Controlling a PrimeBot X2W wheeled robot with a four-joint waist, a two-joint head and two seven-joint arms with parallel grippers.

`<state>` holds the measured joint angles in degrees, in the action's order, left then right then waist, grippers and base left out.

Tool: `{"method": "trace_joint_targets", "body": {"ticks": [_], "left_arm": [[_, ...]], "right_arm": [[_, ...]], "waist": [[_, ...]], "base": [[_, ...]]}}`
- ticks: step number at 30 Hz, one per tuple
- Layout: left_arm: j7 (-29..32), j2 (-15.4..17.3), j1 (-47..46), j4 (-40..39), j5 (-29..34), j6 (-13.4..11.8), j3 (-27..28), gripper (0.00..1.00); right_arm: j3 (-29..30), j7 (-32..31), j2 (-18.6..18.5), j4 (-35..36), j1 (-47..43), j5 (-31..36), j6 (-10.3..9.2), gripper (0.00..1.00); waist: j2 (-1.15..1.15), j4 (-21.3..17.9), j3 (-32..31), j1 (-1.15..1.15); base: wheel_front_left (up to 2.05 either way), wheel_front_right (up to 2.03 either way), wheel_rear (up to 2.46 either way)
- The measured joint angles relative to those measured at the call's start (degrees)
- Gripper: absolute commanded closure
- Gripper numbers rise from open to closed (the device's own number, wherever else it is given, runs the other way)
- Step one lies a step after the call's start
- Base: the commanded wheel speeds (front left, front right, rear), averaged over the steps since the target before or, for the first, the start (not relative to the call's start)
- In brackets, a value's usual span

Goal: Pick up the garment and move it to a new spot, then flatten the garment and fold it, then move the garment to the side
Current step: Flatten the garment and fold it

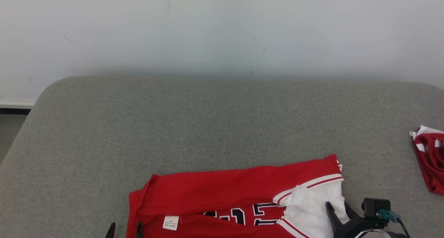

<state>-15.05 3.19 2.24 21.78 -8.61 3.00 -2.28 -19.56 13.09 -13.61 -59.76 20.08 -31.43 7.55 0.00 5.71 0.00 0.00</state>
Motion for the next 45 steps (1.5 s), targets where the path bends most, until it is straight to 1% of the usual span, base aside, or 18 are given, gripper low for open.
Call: {"method": "trace_joint_targets", "body": {"ticks": [1, 2, 3, 11, 18, 24, 28, 31, 34, 38, 41, 45], "left_arm": [[0.0, 0.0, 0.0, -0.1, 0.1, 0.0, 0.1, 0.0], [0.0, 0.0, 0.0, -0.1, 0.1, 0.0, 0.3, 0.0], [0.0, -0.1, 0.0, -0.1, 0.2, 0.0, 0.3, 0.0], [0.0, -0.2, -0.1, -1.1, 1.6, 0.1, 0.5, 0.0], [0.0, -0.2, -0.1, -1.5, 1.5, 0.1, 0.4, 0.0], [0.0, -0.2, -0.2, -1.6, 1.2, 0.0, -0.3, 0.0], [0.0, -0.2, -0.4, -1.5, 1.1, 0.0, -0.9, 0.0], [0.0, -0.2, -0.8, -1.4, 1.0, -0.1, -1.1, 0.0], [0.0, -0.3, -1.1, -1.3, 0.9, -0.3, -1.3, 0.0], [0.0, -0.3, -1.1, -1.0, 0.7, -0.5, -1.5, 0.0], [0.0, -0.3, -1.1, -0.8, 0.5, -0.5, -1.6, 0.0], [0.0, -0.3, -1.1, -0.6, 0.2, -0.7, -2.0, 0.0]], "right_arm": [[0.1, 0.0, 0.0, -0.3, 0.1, -0.6, 0.0, 0.6], [0.0, 0.0, -0.1, -0.6, 0.3, -0.7, 0.0, 0.77], [0.0, 0.0, -0.2, -0.7, 0.5, -0.8, 0.02, 1.0], [0.9, 1.6, -0.3, -2.7, 1.4, -1.4, 0.24, 1.0], [4.2, 2.0, -2.2, -3.3, 2.3, -0.6, 0.24, 1.0], [9.9, 2.0, -4.1, -1.3, 2.2, 2.3, 0.03, 1.0], [12.9, 2.0, -4.1, 0.7, 1.8, 4.9, 0.02, 1.0], [14.1, 2.0, -3.5, 3.5, 1.2, 6.7, 0.02, 1.0], [13.7, 2.0, -2.6, 7.5, 0.8, 7.9, 0.01, 1.0], [10.9, 2.0, -1.7, 13.6, -0.2, 8.3, 0.01, 1.0], [7.8, 2.0, -1.7, 17.5, -1.4, 7.8, 0.0, 1.0], [2.6, 0.0, -2.2, 23.6, -2.7, 5.7, 0.0, 1.0]], "waist": [[0.0, 0.1, 0.1, 0.0], [0.0, 0.1, 0.2, 0.0], [0.0, 0.2, 0.2, 0.0], [0.01, -0.4, 0.3, 0.0], [0.01, -2.1, 0.0, 0.0], [0.01, -4.1, -0.1, 0.0], [0.01, -5.4, 0.0, 0.01], [0.01, -6.4, 0.1, 0.0], [0.01, -7.3, 0.1, 0.0], [0.01, -8.5, 0.0, 0.0], [0.01, -9.1, -0.3, 0.0], [0.01, -9.4, -0.8, 0.0]], "base": [[0.0, 0.0, 0.0], [0.0, 0.0, 0.0], [0.0, 0.0, 0.0], [0.0, 0.0, 0.0], [0.0, 0.0, 0.0], [0.0, 0.0, 0.0], [0.0, 0.0, 0.0], [0.0, 0.0, 0.0], [0.0, 0.0, 0.0], [0.0, 0.0, 0.0], [0.0, 0.0, 0.0], [0.0, 0.0, 0.0]]}}
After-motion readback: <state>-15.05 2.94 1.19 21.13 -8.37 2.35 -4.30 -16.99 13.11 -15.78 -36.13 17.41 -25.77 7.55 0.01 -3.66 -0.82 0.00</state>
